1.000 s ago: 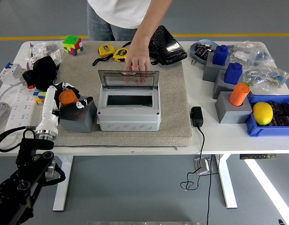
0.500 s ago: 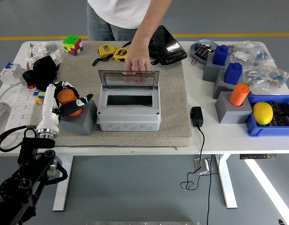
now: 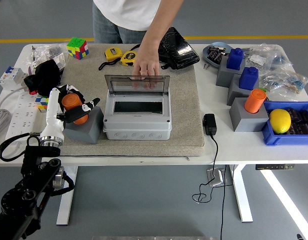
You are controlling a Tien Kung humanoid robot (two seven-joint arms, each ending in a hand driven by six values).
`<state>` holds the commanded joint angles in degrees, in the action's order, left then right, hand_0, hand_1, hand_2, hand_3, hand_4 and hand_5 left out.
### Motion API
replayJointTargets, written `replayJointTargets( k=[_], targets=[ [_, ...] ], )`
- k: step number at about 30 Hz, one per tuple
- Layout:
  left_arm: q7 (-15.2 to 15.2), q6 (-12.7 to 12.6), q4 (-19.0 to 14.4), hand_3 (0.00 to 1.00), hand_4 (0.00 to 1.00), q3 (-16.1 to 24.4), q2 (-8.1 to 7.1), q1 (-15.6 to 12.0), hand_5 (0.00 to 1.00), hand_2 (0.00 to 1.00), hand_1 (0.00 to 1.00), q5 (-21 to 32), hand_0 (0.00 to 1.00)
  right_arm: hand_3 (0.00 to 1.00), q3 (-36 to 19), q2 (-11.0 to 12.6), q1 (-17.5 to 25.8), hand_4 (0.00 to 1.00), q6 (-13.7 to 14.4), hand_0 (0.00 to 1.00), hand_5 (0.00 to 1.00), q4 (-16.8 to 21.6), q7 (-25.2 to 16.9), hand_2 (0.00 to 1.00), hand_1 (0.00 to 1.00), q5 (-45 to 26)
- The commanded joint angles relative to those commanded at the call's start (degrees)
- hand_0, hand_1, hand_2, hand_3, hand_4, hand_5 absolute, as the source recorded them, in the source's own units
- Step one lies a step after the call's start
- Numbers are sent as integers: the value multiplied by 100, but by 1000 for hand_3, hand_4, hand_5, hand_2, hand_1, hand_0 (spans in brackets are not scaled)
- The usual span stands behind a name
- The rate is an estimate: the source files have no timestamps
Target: Fetch the battery,place it into the box,close the lid of the box
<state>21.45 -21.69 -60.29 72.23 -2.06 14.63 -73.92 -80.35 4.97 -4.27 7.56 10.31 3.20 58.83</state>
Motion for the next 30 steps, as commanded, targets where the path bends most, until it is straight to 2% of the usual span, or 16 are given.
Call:
replayJointTargets(
  k=[14, 15, 20, 21, 23, 26, 27, 30],
  targets=[
    [-3, -188, -127, 215, 966, 27, 35, 173, 2, 228, 217, -144, 161, 793, -17, -3, -23, 998, -1, 823, 998, 0, 2, 760, 775, 6],
    [-24, -216, -160, 173, 957, 25, 23, 178, 2, 194, 174, -197, 132, 793, -18, -3, -24, 998, -1, 824, 998, 0, 1, 760, 775, 4],
    [-408, -460, -477, 173, 957, 73, -108, 266, 2, 194, 174, -987, 132, 793, -38, 3, -32, 998, 2, 824, 998, 0, -1, 760, 775, 9],
    [-485, -490, -518, 131, 950, 79, -128, 283, 2, 131, 111, -1186, 77, 793, -38, 3, -33, 998, 2, 824, 998, 0, -1, 760, 775, 8],
    [-667, -585, -664, 131, 950, 61, -208, 354, 2, 131, 111, -1624, 77, 793, -49, 6, -44, 998, 3, 824, 998, 0, 1, 760, 775, 20],
    [-824, -735, -819, 131, 950, 19, -292, 404, 2, 131, 111, -2005, 77, 793, -44, 9, -54, 998, 6, 824, 998, 0, -10, 760, 775, 3],
    [-912, -793, -873, 83, 946, 7, -320, 416, 18, 82, 26, -2182, 40, 793, -54, 10, -57, 998, 8, 823, 998, 0, -11, 760, 775, 7],
    [-1255, -931, -1103, 83, 946, -89, -465, 455, 18, 82, 26, -2815, 40, 793, -83, 12, -60, 998, 10, 823, 998, 0, -13, 760, 775, 17]
  ],
)
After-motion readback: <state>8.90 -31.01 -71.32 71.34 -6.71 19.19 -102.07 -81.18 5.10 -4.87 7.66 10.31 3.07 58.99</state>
